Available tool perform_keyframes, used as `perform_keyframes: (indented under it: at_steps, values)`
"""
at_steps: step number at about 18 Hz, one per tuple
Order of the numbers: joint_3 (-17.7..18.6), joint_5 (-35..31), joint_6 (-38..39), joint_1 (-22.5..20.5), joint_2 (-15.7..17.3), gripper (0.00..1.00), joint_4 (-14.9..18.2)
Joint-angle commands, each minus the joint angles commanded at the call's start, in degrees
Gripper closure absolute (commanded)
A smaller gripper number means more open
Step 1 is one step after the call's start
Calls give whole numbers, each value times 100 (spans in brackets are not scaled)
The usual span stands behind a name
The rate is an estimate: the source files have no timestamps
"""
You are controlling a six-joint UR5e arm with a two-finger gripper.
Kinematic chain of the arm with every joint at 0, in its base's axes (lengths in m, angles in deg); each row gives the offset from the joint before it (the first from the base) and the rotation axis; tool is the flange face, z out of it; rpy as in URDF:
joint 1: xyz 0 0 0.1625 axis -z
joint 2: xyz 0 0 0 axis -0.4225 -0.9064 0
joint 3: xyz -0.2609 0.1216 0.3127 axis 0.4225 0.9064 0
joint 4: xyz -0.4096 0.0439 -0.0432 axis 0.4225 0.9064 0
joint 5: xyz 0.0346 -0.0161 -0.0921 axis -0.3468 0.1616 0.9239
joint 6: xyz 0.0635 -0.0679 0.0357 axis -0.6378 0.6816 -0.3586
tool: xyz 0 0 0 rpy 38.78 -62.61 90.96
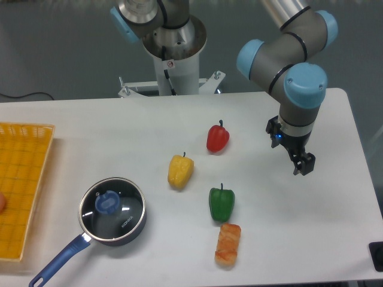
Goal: Open the lid
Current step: 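Move the gripper from beside the red pepper toward the table center, then swing the gripper over to the saucepan's glass lid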
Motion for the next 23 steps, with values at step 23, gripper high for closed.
perform_keyframes:
  at_steps: [23]
  values:
    - [685,-62,1994,1107,1019,0,272]
